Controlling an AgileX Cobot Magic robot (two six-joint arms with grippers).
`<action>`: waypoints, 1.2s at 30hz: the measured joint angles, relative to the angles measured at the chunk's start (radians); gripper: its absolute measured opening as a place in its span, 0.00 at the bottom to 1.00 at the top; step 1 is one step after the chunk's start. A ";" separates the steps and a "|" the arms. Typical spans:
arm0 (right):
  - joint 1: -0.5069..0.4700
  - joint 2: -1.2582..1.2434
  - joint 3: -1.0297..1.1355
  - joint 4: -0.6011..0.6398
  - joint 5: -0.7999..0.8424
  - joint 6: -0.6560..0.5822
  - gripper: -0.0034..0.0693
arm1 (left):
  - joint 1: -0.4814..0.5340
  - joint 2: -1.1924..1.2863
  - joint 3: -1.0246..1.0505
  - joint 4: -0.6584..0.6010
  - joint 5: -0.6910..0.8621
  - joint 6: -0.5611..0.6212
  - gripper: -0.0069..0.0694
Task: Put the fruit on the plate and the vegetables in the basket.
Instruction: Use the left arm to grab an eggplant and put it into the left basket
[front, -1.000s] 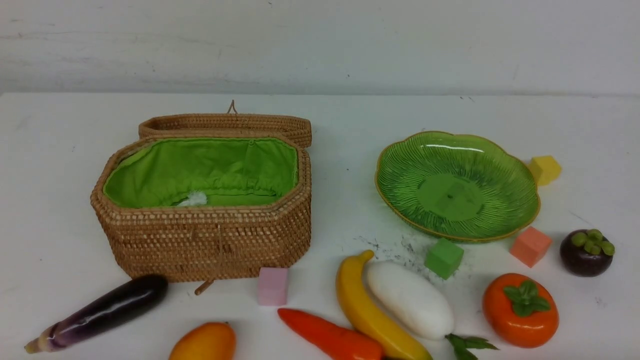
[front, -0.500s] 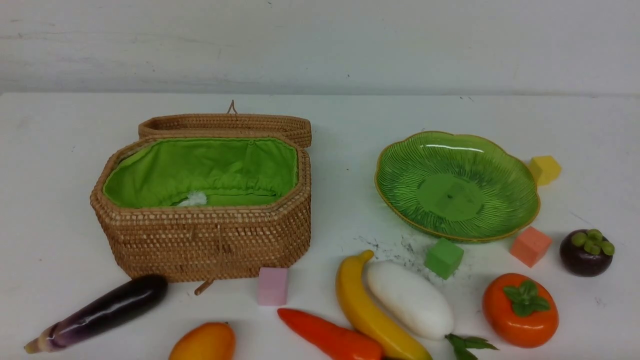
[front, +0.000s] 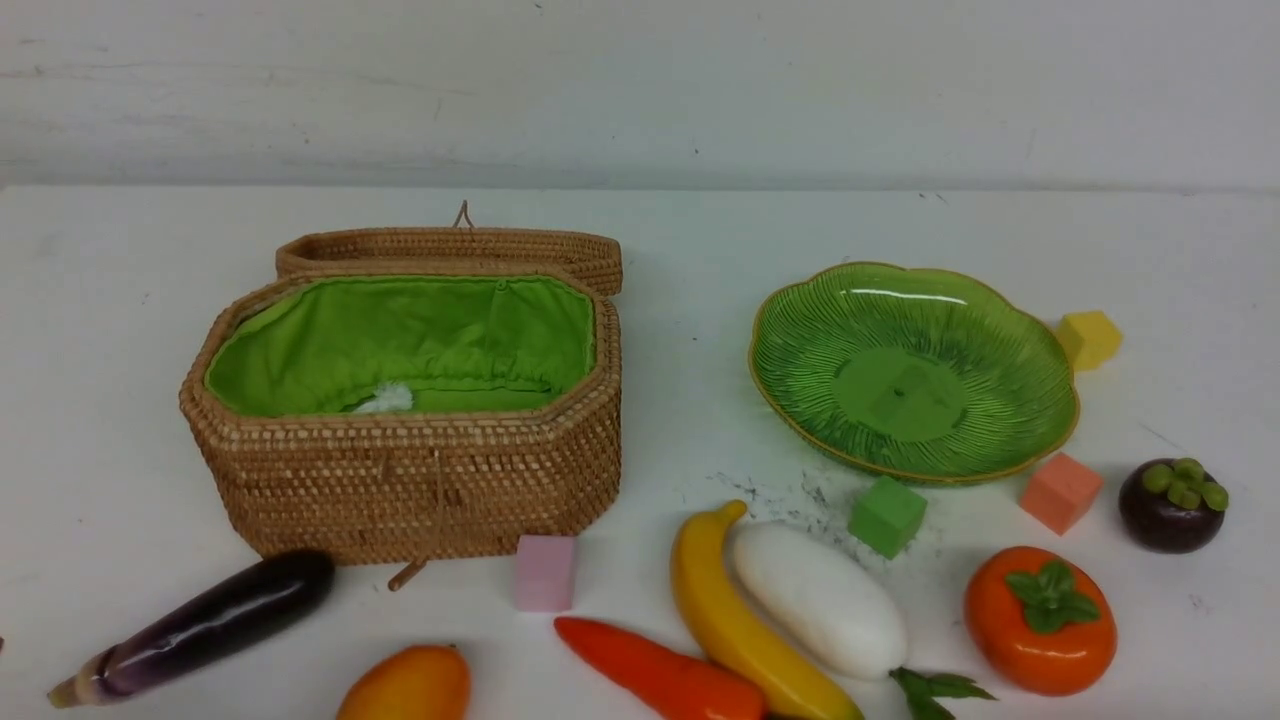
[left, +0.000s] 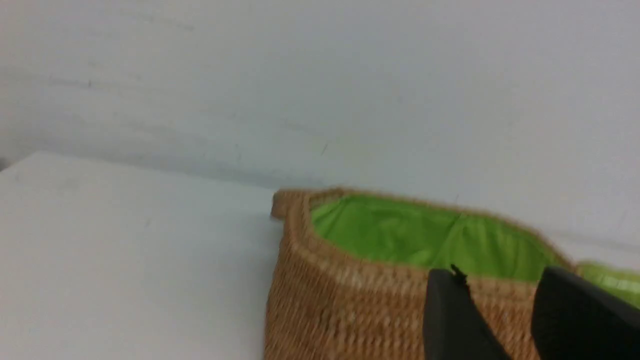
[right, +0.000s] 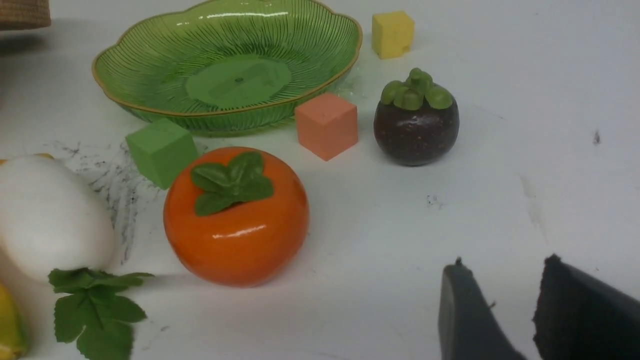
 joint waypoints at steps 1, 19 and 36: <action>0.000 0.000 0.000 0.000 -0.001 0.000 0.38 | 0.000 0.000 0.000 -0.010 -0.052 -0.016 0.40; 0.000 0.000 0.006 0.000 -0.636 0.004 0.38 | 0.000 0.185 -0.693 -0.046 0.294 -0.078 0.40; 0.000 0.094 -0.492 -0.048 -0.242 0.559 0.38 | -0.001 0.719 -0.992 0.157 0.875 -0.044 0.40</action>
